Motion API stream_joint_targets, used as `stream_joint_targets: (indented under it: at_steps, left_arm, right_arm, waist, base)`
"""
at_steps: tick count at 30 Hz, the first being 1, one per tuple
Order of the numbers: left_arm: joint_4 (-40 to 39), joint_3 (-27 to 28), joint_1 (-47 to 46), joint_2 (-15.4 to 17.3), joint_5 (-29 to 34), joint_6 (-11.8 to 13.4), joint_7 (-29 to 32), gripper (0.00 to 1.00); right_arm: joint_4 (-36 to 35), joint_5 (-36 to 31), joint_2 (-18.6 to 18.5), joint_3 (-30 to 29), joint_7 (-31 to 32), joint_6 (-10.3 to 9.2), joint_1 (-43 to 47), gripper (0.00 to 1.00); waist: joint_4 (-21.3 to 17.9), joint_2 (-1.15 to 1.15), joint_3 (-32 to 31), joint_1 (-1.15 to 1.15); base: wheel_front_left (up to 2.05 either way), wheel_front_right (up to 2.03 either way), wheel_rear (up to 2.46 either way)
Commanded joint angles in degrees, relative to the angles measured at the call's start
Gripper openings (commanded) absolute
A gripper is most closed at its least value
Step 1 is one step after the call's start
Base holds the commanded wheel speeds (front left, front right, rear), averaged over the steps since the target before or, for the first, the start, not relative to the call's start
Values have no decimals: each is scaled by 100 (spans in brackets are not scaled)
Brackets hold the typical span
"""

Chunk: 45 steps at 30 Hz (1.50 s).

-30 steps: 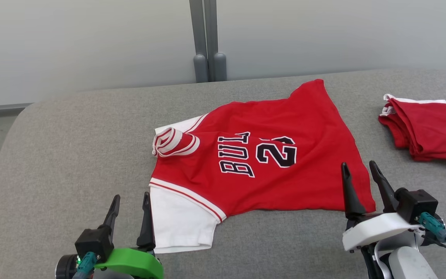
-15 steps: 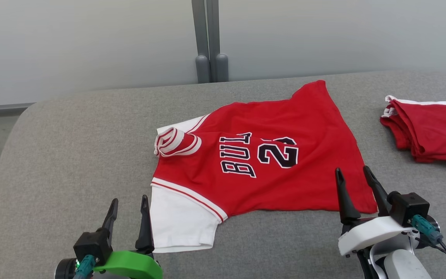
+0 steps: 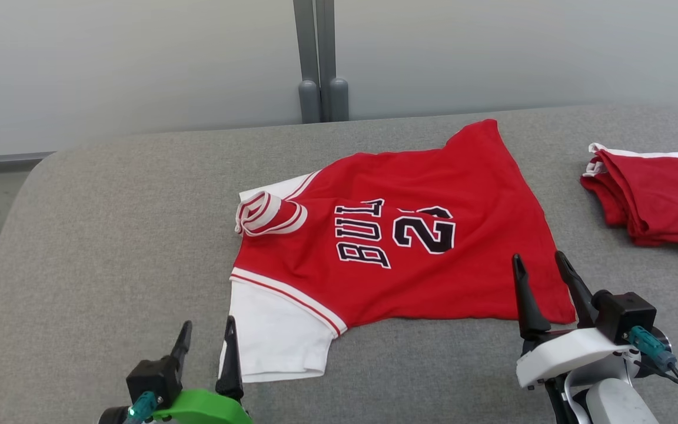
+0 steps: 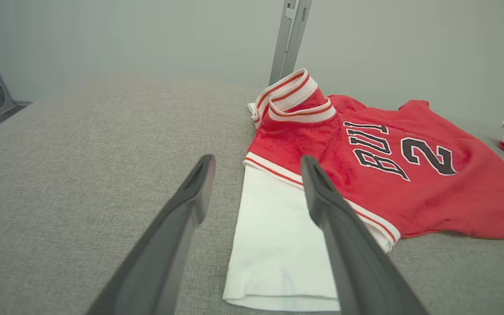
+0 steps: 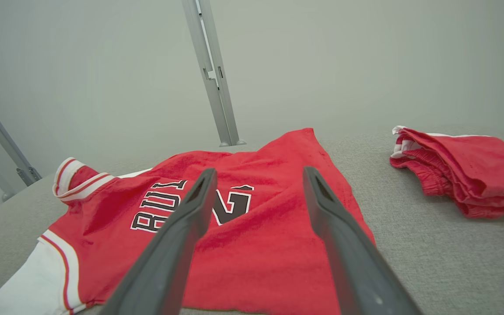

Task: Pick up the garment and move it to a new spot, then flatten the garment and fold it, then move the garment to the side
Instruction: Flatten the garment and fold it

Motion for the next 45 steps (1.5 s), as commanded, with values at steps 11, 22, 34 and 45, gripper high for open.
stream_joint_targets:
  at_steps: [11, 22, 34, 45]
  left_arm:
    - [734, -93, -128, 9, -719, 23, 620, 100]
    - [1355, -149, -455, 9, -998, 69, 728, 100]
    - [1641, -411, -571, 2, -1119, -53, 764, 0]
    - [836, -350, -407, 18, -1231, -97, 315, 0]
  right_arm:
    - [129, 6, -7, -26, -17, 0, -75, 100]
    - [167, -35, -8, 75, -17, 0, -181, 100]
    - [237, -131, -7, -71, -18, 0, -114, 100]
    - [878, -450, -7, -1081, 356, 0, -33, 100]
  waist:
    - [-13, 0, 241, 0]
    - [-138, 0, 485, 0]
    - [-195, 0, 488, 0]
    - [10, 0, 438, 0]
  base:
    - [0, 0, 0]
    - [0, 0, 0]
    - [0, 0, 0]
    - [0, 0, 0]
